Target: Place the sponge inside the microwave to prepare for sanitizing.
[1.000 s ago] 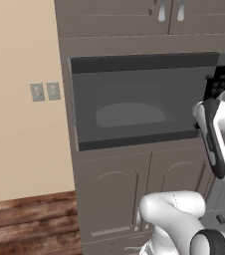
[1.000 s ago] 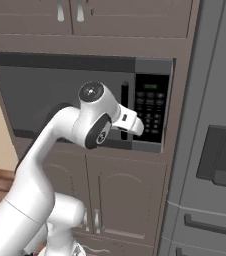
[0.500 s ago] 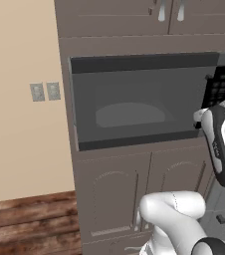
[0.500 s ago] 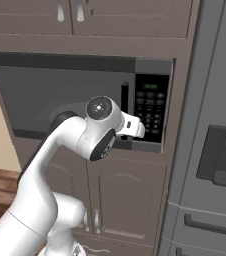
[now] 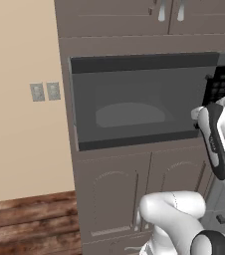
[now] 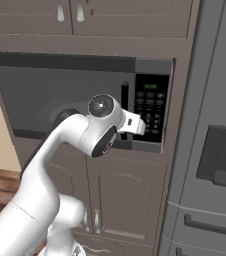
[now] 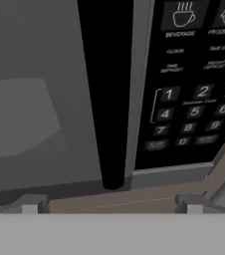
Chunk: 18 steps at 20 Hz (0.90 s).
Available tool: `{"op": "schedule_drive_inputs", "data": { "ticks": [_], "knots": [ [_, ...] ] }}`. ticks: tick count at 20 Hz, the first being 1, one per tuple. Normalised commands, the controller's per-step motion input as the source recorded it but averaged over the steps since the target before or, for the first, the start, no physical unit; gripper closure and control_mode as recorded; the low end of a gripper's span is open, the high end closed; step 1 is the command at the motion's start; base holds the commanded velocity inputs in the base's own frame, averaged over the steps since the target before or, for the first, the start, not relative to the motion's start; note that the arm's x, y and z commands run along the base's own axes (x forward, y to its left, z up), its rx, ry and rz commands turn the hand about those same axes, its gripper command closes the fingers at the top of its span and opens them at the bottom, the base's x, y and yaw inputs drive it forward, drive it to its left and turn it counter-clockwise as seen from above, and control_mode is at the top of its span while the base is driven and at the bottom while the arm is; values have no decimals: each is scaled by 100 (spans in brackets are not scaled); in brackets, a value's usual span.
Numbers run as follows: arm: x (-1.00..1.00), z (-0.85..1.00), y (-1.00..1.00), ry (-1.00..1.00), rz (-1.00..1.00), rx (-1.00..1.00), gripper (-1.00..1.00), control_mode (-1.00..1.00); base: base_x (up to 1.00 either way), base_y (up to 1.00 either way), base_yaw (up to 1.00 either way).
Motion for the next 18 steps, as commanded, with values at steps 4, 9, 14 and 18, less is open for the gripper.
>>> {"op": "schedule_drive_inputs", "data": {
  "ticks": [4, 9, 14, 18],
  "knots": [
    [46, -1, 0, 0, 1, 0, -100, -100, 0, 0, 0],
    [29, 0, -9, 0, 5, 0, -100, -100, 0, 0, 0],
    [5, -11, -10, 0, 1, 1, -100, -100, 0, 0, 0],
    [12, -12, 0, -1, 0, 0, -100, -100, 0, 0, 0]
  ]
}}
